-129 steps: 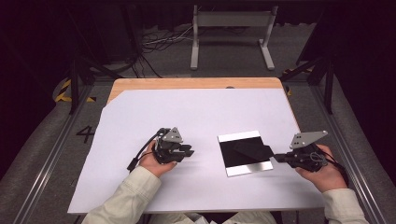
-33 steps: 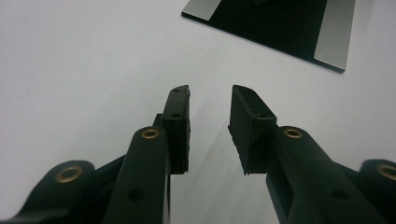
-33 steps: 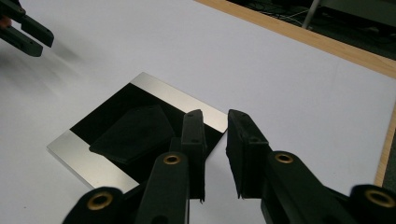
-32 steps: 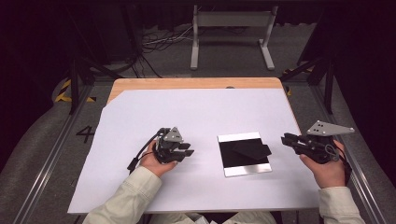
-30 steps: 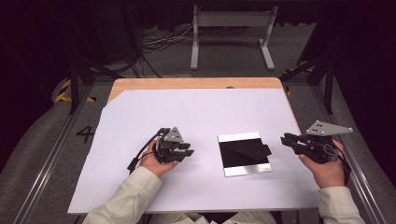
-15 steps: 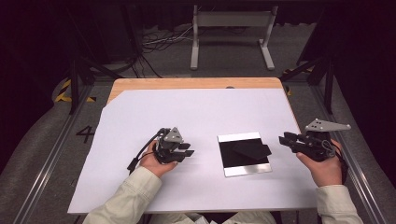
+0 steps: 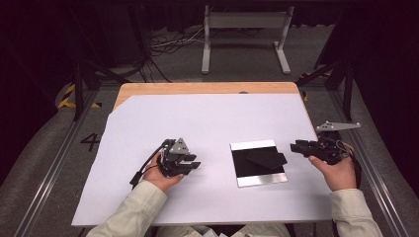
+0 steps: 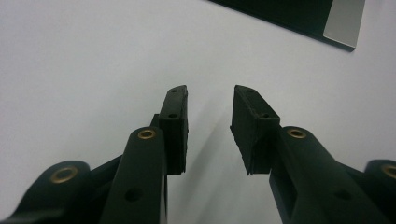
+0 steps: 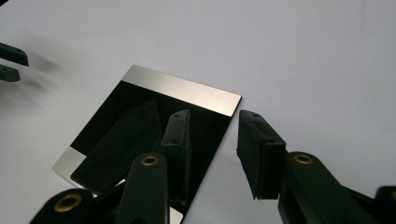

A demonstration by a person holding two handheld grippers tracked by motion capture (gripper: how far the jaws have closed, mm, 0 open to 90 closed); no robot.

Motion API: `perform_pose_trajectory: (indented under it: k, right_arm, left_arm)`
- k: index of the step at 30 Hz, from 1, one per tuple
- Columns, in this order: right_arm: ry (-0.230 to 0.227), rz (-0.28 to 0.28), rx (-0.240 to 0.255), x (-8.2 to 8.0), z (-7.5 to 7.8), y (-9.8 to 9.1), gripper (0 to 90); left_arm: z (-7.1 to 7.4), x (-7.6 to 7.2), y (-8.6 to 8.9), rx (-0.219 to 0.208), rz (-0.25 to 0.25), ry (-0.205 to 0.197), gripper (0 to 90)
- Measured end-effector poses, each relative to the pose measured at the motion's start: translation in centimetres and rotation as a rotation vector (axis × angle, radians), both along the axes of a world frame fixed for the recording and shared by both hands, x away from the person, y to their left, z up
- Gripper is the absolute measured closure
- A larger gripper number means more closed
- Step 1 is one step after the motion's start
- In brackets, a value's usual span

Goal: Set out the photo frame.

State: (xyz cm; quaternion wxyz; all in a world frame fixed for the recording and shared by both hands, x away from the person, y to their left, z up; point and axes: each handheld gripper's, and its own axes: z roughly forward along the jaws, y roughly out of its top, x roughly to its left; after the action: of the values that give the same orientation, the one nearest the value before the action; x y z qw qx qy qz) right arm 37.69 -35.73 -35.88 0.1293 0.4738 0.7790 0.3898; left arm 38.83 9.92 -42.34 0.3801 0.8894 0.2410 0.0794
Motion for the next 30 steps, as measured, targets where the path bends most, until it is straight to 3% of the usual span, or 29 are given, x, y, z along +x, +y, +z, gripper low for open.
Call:
perform_pose_trajectory:
  k: [3, 10, 18, 24, 30]
  right_arm:
    - [0.053, 0.002, 0.016, 0.5, -0.3, 0.0, 60.4]
    - [0.107, -0.013, 0.060, 1.1, -0.6, 0.1, 58.0]
    - [0.190, -0.045, 0.220, 1.4, -0.6, -0.1, 50.7]
    - [0.218, -0.053, 0.253, 1.4, -0.6, 0.1, 48.9]
    - [0.223, -0.053, 0.254, 1.4, -0.8, 0.3, 47.4]
  left_arm:
    - [-0.1, -0.1, 0.2, 0.006, 0.002, -0.002, 66.2]
    - [-0.2, -0.3, 0.5, 0.009, 0.011, -0.004, 66.0]
    - [-0.2, -0.3, 0.6, 0.012, 0.017, 0.001, 66.0]
    - [-0.2, -0.3, 0.6, 0.012, 0.017, 0.000, 65.9]
    - [-0.2, -0.4, 0.6, 0.012, 0.018, 0.000, 65.9]
